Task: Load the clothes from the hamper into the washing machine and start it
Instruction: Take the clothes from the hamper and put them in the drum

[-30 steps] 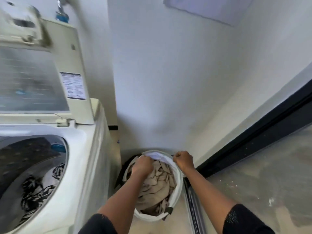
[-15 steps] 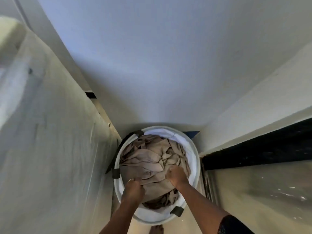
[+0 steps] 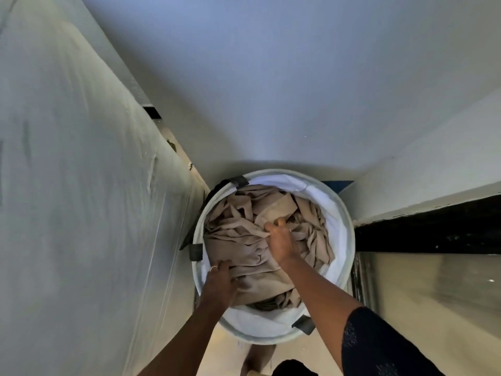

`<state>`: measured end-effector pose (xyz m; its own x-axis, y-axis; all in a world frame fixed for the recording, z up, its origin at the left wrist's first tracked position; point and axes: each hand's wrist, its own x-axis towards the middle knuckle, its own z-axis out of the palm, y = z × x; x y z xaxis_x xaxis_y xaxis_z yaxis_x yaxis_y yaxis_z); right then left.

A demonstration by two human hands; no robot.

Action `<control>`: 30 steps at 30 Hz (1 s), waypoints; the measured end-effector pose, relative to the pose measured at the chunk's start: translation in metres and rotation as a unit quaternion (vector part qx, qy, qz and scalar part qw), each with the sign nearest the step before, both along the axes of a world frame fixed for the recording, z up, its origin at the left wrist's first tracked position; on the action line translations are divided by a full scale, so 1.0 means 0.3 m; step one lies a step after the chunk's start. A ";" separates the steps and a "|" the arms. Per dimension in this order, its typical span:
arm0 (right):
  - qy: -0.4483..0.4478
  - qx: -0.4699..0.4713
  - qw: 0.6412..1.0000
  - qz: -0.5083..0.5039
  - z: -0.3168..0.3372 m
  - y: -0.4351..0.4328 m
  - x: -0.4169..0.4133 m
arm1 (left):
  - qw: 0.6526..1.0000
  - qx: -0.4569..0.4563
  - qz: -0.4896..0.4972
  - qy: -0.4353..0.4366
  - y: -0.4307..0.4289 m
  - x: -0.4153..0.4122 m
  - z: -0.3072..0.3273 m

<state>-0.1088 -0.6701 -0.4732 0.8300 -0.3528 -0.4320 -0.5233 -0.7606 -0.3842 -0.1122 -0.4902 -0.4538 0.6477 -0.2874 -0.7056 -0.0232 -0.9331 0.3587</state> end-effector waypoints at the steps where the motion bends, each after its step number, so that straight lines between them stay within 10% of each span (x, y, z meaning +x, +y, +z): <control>1: -0.013 -0.003 1.000 0.017 0.030 0.000 -0.003 | 1.000 -0.003 0.008 0.002 0.000 0.005 0.030; 11: -0.269 0.091 0.958 0.033 0.485 0.116 -0.115 | 0.985 -0.094 0.019 -0.142 -0.107 0.057 0.388; 30: -0.188 0.214 0.957 0.062 1.344 0.047 -0.060 | 0.917 -0.267 -0.047 -0.292 0.004 0.281 1.397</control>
<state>-0.1269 -0.6561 -0.0701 0.9790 -0.0983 -0.1783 -0.2030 -0.5384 -0.8178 -0.0279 -0.4890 -0.0346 0.8254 -0.5644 0.0114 -0.4276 -0.6120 0.6653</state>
